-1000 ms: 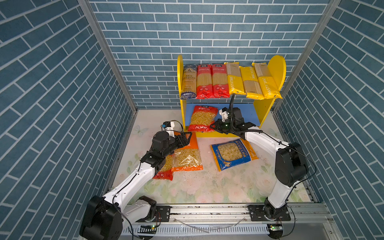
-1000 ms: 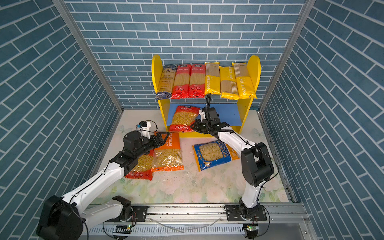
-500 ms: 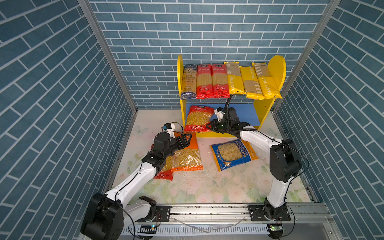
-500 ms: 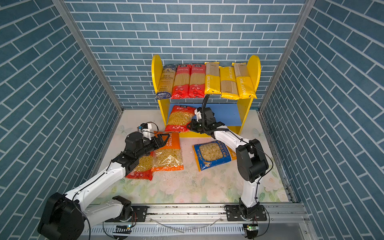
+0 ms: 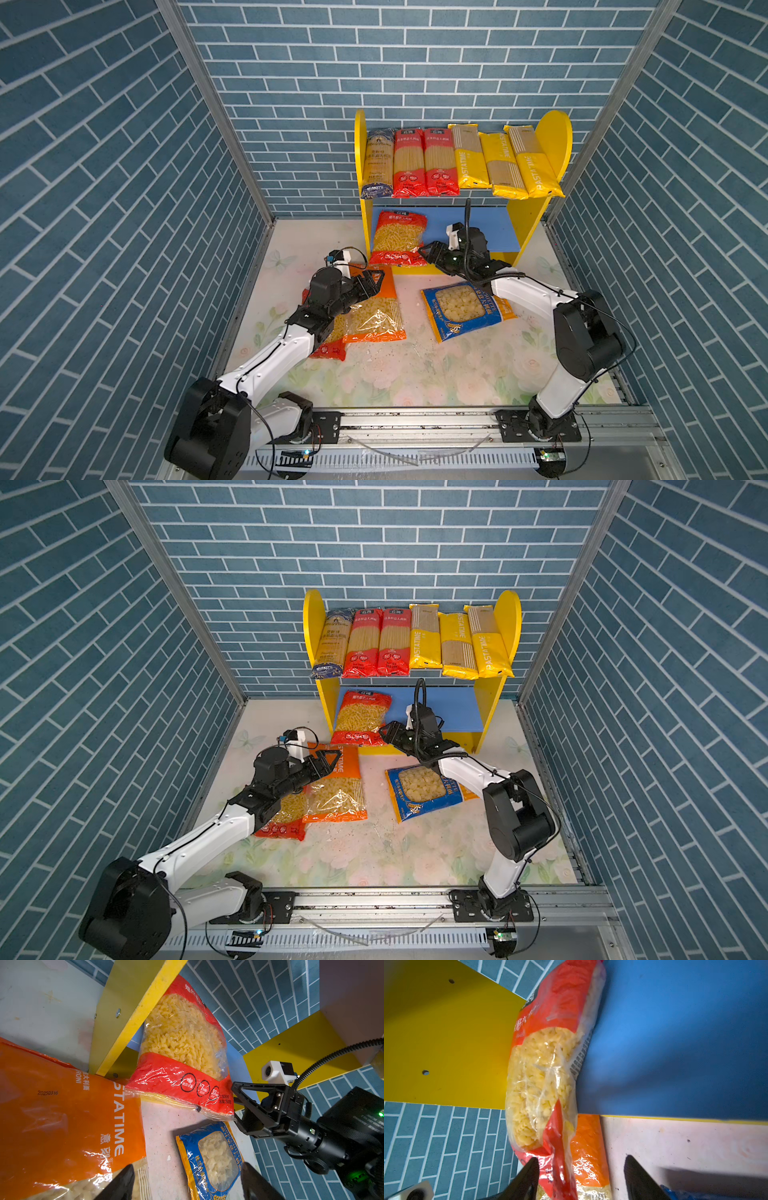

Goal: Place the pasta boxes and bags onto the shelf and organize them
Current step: 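Push the red fusilli bag upright against the shelf end with the right gripper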

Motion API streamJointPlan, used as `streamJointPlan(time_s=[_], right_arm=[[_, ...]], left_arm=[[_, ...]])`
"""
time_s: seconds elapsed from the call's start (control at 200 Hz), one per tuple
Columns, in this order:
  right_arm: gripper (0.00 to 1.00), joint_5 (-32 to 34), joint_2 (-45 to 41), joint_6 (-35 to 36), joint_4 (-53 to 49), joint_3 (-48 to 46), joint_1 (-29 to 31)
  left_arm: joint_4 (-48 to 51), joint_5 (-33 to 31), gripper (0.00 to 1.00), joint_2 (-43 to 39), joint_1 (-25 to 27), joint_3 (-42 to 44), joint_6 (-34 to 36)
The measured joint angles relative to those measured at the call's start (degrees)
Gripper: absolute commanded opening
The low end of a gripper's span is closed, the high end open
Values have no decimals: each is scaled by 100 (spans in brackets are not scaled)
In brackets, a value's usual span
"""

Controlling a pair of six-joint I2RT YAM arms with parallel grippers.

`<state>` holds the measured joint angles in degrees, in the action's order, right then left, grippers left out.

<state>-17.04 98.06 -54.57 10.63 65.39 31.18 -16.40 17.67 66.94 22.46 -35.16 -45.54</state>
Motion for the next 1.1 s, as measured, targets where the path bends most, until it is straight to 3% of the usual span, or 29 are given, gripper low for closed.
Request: streamJointPlan(time_s=[0.24, 0.465, 0.575, 0.84, 1.1], right_arm=[[68, 203, -66, -734, 1091, -813, 304], [64, 481, -22, -1108, 1775, -916, 774], [55, 557, 190, -1235, 1980, -824, 789], [18, 579, 514, -1248, 1788, -295, 793], [9, 494, 542, -988, 1320, 444, 708]], left_arm=[[-157, 20, 81, 96, 31, 33, -37], [-203, 20, 81, 96, 33, 131, -85], [-190, 17, 80, 74, 33, 136, -101], [-42, -44, 81, -411, 33, 188, -31], [138, -111, 81, -605, 33, 407, -7]])
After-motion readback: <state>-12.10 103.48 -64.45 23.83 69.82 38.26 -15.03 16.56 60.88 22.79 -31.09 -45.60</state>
